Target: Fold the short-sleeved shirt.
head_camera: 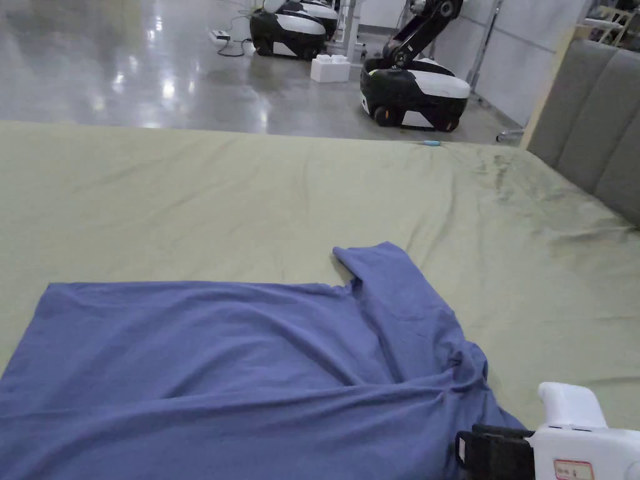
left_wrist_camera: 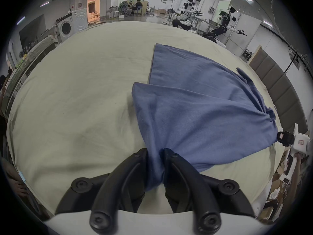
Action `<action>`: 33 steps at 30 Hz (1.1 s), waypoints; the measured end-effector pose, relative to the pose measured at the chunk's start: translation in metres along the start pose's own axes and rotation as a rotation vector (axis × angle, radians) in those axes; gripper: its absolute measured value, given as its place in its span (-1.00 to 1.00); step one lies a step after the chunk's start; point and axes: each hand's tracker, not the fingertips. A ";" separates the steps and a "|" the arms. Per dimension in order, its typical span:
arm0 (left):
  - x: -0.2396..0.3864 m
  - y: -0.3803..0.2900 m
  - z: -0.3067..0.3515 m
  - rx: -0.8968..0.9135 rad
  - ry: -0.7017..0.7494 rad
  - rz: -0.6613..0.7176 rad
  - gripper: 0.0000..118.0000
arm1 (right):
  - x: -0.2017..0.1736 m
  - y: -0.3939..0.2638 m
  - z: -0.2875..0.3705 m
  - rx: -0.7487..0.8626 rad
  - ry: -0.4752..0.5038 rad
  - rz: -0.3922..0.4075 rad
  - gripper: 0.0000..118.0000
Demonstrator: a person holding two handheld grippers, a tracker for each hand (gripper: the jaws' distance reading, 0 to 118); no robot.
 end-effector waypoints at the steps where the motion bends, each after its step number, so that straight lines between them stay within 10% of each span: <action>1: 0.000 0.000 0.001 -0.001 -0.004 0.003 -0.66 | 0.006 0.001 -0.006 -0.027 0.022 -0.036 -0.05; 2: 0.000 0.000 0.001 -0.003 -0.009 0.011 -0.66 | 0.009 0.003 -0.012 -0.066 0.083 -0.064 -0.75; 3: -0.002 0.002 0.002 -0.004 -0.017 0.024 -0.67 | 0.012 0.001 -0.018 -0.064 0.215 -0.128 -0.75; 7: -0.002 0.001 0.017 0.005 -0.053 0.079 -0.82 | -0.003 0.000 0.003 -0.032 0.068 0.044 -0.75; 23: -0.028 -0.078 0.071 -0.085 -0.142 0.203 -0.83 | 0.009 -0.084 0.071 -0.190 -0.027 0.020 -0.74; 25: -0.028 -0.090 0.055 -0.108 -0.127 0.198 -0.83 | 0.011 -0.092 0.059 -0.179 -0.019 -0.002 -0.59; 27: -0.031 -0.097 0.052 -0.042 -0.133 0.218 -0.79 | 0.016 -0.090 0.063 -0.121 -0.020 -0.007 -0.04; 29: -0.037 -0.095 0.066 0.006 -0.150 0.293 -0.10 | 0.029 -0.087 0.078 -0.125 -0.031 -0.030 0.67; 30: -0.039 -0.092 0.078 0.039 -0.125 0.318 0.42 | 0.034 -0.084 0.093 -0.144 -0.050 -0.065 0.68; 33: -0.045 -0.086 0.118 0.183 -0.070 0.317 0.48 | 0.038 -0.082 0.154 0.064 -0.011 -0.144 0.61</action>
